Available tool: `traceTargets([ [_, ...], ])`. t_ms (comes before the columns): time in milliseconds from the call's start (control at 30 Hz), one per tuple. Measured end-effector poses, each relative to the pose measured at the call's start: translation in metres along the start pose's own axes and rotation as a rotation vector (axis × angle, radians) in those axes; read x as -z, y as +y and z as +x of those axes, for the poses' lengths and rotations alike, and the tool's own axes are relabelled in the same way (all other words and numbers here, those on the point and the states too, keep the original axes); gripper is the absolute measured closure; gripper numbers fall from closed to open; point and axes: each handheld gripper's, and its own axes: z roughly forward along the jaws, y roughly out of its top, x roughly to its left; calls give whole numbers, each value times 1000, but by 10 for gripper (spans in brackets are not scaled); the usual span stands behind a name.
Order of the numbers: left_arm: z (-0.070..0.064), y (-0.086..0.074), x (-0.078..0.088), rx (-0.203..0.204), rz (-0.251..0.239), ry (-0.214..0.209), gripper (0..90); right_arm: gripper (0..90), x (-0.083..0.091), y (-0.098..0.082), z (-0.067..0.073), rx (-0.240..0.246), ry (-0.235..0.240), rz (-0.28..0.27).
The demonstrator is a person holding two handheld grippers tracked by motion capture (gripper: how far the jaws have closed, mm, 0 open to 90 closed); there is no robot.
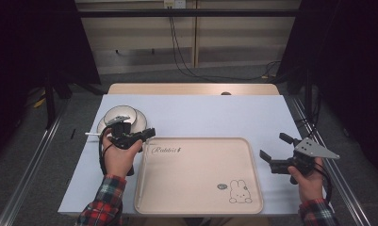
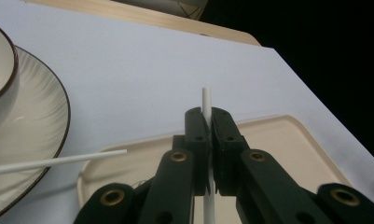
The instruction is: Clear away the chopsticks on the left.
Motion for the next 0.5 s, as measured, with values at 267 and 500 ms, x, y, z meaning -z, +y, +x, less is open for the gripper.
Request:
traceTargets([
  [267, 6, -9, -7, 8, 10, 48, 859, 1, 0, 0, 0, 2, 3, 0],
  [500, 14, -16, -14, 12, 36, 93, 845, 1, 0, 0, 0, -1, 5, 1],
])
